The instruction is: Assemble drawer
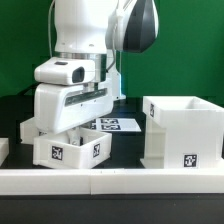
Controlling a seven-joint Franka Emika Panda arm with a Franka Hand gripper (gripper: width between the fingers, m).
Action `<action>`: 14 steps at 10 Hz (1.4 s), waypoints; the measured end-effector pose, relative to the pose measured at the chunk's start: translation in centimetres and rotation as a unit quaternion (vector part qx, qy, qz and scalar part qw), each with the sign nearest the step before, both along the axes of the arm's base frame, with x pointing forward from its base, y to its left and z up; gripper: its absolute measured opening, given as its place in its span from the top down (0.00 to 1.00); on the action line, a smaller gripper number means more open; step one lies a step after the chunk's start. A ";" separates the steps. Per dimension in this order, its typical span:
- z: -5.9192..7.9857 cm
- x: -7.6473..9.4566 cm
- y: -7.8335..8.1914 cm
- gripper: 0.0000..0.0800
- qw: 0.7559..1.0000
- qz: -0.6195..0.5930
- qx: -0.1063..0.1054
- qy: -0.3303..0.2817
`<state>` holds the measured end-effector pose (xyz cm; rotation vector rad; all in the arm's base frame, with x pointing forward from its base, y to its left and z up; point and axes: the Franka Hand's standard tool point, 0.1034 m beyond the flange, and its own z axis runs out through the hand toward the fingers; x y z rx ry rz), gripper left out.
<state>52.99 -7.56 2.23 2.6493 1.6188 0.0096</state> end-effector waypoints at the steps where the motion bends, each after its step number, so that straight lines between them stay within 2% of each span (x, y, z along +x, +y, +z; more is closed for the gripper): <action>1: 0.1 0.0 0.0 0.95 0.999 0.052 -0.006 0.002; 4: 0.0 0.0 0.9 0.95 0.981 0.191 -0.021 0.013; 5: -0.1 -0.1 0.6 0.95 0.977 0.212 -0.023 0.015; 8: -0.5 -0.3 0.8 0.95 0.977 0.213 -0.023 0.019; 12: -0.4 0.3 3.5 0.95 0.975 0.222 -0.017 0.014; 14: -0.4 0.3 3.5 0.95 0.975 0.221 -0.017 0.012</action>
Offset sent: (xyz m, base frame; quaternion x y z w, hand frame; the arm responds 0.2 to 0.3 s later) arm 0.0001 0.0253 -0.0031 0.0171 -0.0141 -0.2135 0.9767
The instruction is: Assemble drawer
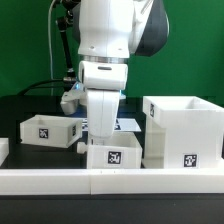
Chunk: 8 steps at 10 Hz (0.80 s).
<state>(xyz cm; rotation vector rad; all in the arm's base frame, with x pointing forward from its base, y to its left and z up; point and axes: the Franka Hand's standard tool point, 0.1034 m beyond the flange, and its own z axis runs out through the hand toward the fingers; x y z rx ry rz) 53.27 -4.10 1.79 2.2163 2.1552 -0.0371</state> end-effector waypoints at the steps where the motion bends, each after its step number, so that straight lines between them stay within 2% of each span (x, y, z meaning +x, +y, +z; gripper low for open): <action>1: 0.0 -0.1 -0.5 0.95 1.000 0.001 0.000 0.001; 3: -0.3 -0.2 -0.7 0.95 1.000 0.004 0.002 0.003; 5: -0.2 0.0 -1.9 0.95 0.999 0.023 0.021 0.004; 8: -0.3 0.5 -0.6 0.95 0.999 0.027 0.026 0.002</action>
Offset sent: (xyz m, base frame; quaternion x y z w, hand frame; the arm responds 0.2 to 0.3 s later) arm 0.0112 0.0226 0.0017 -0.0116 0.1852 -0.0197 0.9824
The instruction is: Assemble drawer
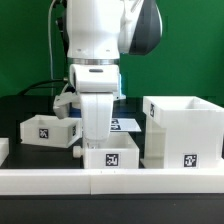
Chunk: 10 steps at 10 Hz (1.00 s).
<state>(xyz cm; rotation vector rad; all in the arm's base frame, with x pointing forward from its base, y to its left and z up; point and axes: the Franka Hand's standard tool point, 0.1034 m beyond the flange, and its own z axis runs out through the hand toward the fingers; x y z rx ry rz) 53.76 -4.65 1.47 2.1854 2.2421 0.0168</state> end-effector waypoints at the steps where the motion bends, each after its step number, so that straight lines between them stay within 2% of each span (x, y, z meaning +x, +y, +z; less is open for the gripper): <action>1: -0.1 0.0 0.1 0.95 1.000 -0.004 0.000 0.003; 7: -0.3 0.0 0.2 0.95 1.000 -0.001 -0.001 0.006; 10: -0.3 0.6 1.9 0.95 1.000 -0.003 0.002 0.002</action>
Offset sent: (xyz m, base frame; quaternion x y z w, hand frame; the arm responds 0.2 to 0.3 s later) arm 0.0000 0.0000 0.0000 0.0000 0.0000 0.0000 1.0000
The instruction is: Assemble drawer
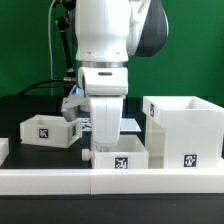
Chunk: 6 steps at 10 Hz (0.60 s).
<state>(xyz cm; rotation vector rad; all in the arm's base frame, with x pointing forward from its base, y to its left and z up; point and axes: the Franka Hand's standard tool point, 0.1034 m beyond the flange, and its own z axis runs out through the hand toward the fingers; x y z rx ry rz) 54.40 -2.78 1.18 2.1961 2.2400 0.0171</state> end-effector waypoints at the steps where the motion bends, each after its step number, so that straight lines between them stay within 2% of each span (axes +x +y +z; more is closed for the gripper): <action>1: -0.1 0.1 0.4 0.95 1.000 -0.003 0.001 0.000; 6: -0.1 0.2 0.7 0.95 1.000 -0.004 0.002 -0.008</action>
Offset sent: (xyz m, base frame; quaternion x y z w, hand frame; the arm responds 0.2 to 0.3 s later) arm 0.0000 0.0000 0.0000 0.0000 0.0000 0.0000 1.0000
